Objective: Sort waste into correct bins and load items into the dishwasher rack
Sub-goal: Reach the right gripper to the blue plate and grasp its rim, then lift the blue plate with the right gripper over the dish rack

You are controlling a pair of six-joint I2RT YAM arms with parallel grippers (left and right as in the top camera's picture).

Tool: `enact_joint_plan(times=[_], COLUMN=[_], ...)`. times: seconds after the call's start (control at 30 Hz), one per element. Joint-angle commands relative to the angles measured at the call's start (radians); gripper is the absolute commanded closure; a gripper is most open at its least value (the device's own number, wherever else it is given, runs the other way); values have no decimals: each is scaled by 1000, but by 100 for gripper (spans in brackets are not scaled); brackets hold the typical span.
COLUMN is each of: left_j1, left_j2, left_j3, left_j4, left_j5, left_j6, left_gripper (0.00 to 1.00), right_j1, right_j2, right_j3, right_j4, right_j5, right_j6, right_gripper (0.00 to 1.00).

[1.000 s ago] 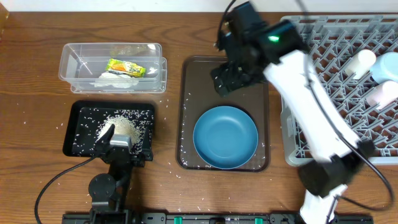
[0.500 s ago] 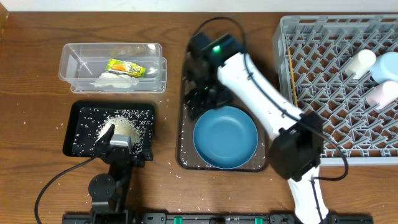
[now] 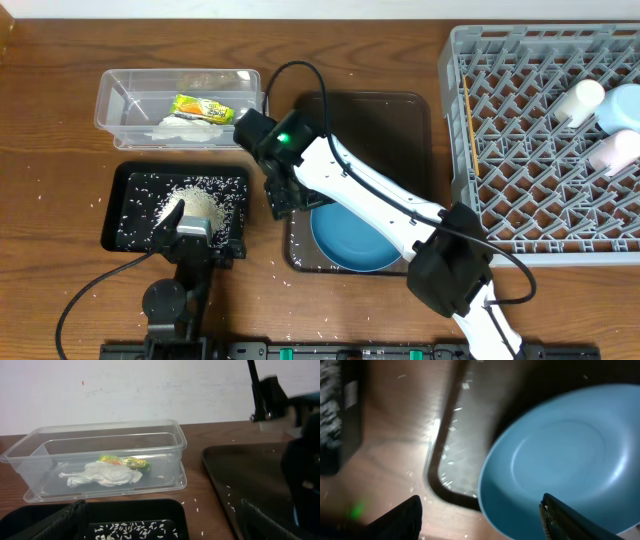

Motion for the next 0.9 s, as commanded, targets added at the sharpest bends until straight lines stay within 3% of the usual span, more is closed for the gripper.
enact_joint_plan(times=[0.0, 0.27, 0.33, 0.4, 0.47, 0.5, 0.7, 0.8, 0.87], left_j1=[-3, -3, -3, -3, -3, -3, -3, -3, -3], left_j2=[-7, -7, -7, -7, -7, -7, -7, -7, -7], left_j3=[-19, -19, -19, -19, -19, -19, -19, -19, -19], left_j4=[-30, -30, -30, -30, -30, -30, -30, -30, -30], left_j5=[-1, -1, -1, -1, -1, -1, -1, -1, -1], left_j6=[13, 13, 13, 13, 13, 13, 13, 13, 13], left_gripper=[5, 5, 5, 5, 5, 5, 5, 5, 5], right_j1=[-6, -4, -3, -3, -5, -5, -5, -1, -1], right_j2=[-1, -1, -1, -1, -1, -1, -1, -1, -1], right_j3=[-67, -227, -264, -279, -283, -283, -283, -283, -283], right_j4=[36, 196, 227, 239, 243, 245, 249, 254, 261], right_j5=[50, 0, 4, 4, 4, 4, 4, 4, 4], right_j6=[116, 115, 116, 116, 116, 115, 115, 116, 116], right_gripper=[26, 26, 31, 41, 66, 71, 72, 94, 96])
